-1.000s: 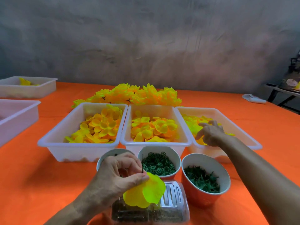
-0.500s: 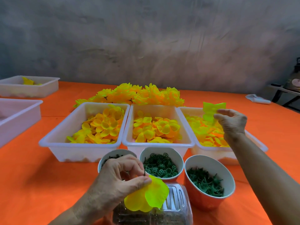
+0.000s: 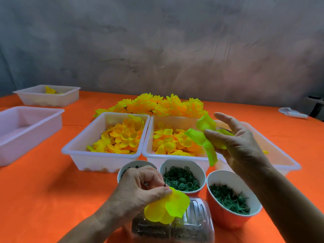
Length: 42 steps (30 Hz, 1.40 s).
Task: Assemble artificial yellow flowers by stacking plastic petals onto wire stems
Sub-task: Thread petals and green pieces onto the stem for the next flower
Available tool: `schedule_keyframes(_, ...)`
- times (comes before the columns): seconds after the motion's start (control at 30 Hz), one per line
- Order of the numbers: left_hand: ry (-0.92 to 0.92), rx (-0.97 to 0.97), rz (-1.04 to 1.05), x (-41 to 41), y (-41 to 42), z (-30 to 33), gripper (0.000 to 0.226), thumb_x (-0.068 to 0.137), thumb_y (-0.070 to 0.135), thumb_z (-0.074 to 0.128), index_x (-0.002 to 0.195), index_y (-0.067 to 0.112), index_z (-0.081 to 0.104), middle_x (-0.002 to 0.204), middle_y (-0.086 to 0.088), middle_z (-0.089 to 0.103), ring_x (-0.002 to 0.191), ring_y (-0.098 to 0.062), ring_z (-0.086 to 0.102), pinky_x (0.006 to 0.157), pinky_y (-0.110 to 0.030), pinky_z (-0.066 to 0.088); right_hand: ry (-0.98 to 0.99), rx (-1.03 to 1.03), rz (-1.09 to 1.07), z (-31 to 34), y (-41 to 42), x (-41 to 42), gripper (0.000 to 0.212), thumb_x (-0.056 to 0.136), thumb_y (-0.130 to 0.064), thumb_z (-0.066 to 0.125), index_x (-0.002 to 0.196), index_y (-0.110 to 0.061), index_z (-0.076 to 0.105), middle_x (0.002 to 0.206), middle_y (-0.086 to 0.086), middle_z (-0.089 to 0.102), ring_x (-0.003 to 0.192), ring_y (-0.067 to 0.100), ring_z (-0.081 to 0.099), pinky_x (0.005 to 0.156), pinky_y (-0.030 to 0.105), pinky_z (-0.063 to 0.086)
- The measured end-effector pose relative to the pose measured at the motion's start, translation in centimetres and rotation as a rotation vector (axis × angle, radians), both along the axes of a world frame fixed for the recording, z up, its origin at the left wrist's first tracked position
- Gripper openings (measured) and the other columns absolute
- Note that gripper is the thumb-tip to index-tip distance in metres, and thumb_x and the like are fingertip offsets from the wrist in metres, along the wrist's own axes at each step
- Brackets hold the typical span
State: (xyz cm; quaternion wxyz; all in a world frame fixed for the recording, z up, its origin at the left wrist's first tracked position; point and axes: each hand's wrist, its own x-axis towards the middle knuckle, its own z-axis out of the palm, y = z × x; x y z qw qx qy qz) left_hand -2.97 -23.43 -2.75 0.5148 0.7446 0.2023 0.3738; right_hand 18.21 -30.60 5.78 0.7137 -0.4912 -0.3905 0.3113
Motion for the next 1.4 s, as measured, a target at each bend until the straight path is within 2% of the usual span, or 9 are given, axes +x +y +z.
schedule_keyframes(0.37, 0.040, -0.013, 0.049, -0.1, -0.7, 1.1, 0.011, 0.058, 0.025, 0.081, 0.055, 0.024, 0.070, 0.077, -0.024, 0.060, 0.069, -0.030, 0.052, 0.063, -0.043, 0.040, 0.061, -0.234, 0.237, -0.1, -0.9, -6.4, 0.030, 0.054, -0.011, 0.070, 0.084, -0.008, 0.066, 0.068, 0.002, 0.071, 0.056, 0.010, 0.066, 0.047, 0.023, 0.052)
schedule_keyframes(0.53, 0.074, 0.019, 0.042, -0.5, -0.7, 1.6, 0.015, 0.061, 0.022, 0.080, 0.053, 0.024, 0.067, 0.071, -0.016, 0.055, 0.067, -0.022, 0.050, 0.060, -0.042, 0.041, 0.086, -0.241, 0.299, -0.4, -1.3, -6.4, 0.032, 0.056, -0.005, 0.068, 0.088, -0.005, 0.071, 0.085, 0.013, 0.073, 0.072, 0.023, 0.070, 0.065, 0.033, 0.059)
schedule_keyframes(0.67, 0.120, 0.049, 0.068, -0.6, -0.6, 1.5, 0.032, 0.068, 0.010, 0.083, 0.050, 0.030, 0.066, 0.070, -0.006, 0.055, 0.067, -0.013, 0.051, 0.062, -0.028, 0.040, 0.044, -0.272, 0.279, -0.7, -1.8, -6.4, 0.038, 0.052, -0.005, 0.070, 0.089, -0.004, 0.071, 0.087, 0.014, 0.072, 0.073, 0.025, 0.068, 0.070, 0.036, 0.057)
schedule_keyframes(0.77, 0.134, -0.007, 0.040, -1.3, -0.8, 2.1, 0.009, 0.069, 0.017, 0.079, 0.069, 0.023, 0.073, 0.068, -0.008, 0.061, 0.064, -0.014, 0.055, 0.063, -0.028, 0.044, 0.013, -0.288, 0.263, -0.6, -2.0, -6.6, 0.038, 0.051, -0.007, 0.071, 0.089, -0.005, 0.072, 0.086, 0.014, 0.072, 0.073, 0.026, 0.068, 0.071, 0.037, 0.057)
schedule_keyframes(0.83, 0.061, -0.059, 0.076, -1.9, -0.6, 2.8, 0.008, 0.079, 0.010, 0.067, 0.080, 0.015, 0.074, 0.072, -0.010, 0.068, 0.067, -0.019, 0.061, 0.067, -0.029, 0.050, -0.016, -0.294, 0.258, -0.3, -2.1, -6.7, 0.035, 0.052, -0.008, 0.071, 0.087, -0.007, 0.073, 0.087, 0.012, 0.074, 0.074, 0.024, 0.069, 0.069, 0.035, 0.057)
schedule_keyframes(0.93, -0.137, -0.225, 0.245, -2.4, 0.0, 5.0, 0.025, 0.093, 0.010, 0.050, 0.081, 0.017, 0.072, 0.064, 0.002, 0.066, 0.058, -0.011, 0.056, 0.053, -0.020, 0.045, -0.038, -0.275, 0.254, 0.4, -2.0, -6.9, 0.029, 0.052, -0.008, 0.071, 0.082, -0.009, 0.073, 0.080, 0.007, 0.074, 0.067, 0.016, 0.069, 0.054, 0.026, 0.055)
schedule_keyframes(1.0, -0.174, -0.292, 0.239, -2.4, -0.1, 6.9, 0.023, 0.082, 0.038, 0.063, 0.085, 0.015, 0.069, 0.065, 0.002, 0.065, 0.052, -0.010, 0.054, 0.045, -0.018, 0.041, -0.062, -0.250, 0.241, 0.9, -1.8, -7.2, 0.030, 0.053, -0.008, 0.071, 0.082, -0.007, 0.072, 0.078, 0.007, 0.073, 0.065, 0.016, 0.067, 0.054, 0.025, 0.053)
schedule_keyframes(1.1, -0.096, -0.211, 0.208, -1.9, -0.9, 8.4, 0.053, 0.047, 0.052, 0.079, 0.085, 0.016, 0.068, 0.068, 0.001, 0.064, 0.046, -0.005, 0.051, 0.041, -0.016, 0.039, -0.135, -0.231, 0.216, 1.4, -1.4, -7.9, 0.029, 0.060, -0.001, 0.073, 0.088, -0.002, 0.071, 0.083, 0.013, 0.073, 0.069, 0.021, 0.065, 0.067, 0.032, 0.053)
schedule_keyframes(1.4, -0.101, -0.408, 0.141, -1.5, -1.5, 7.9, 0.041, 0.043, 0.022, 0.075, 0.082, 0.017, 0.066, 0.070, 0.000, 0.072, 0.056, -0.010, 0.064, 0.054, -0.025, 0.044, -0.099, -0.302, 0.274, 1.2, -1.9, -7.5, 0.044, 0.047, -0.018, 0.075, 0.090, -0.011, 0.069, 0.085, 0.010, 0.075, 0.072, 0.019, 0.069, 0.064, 0.030, 0.053)
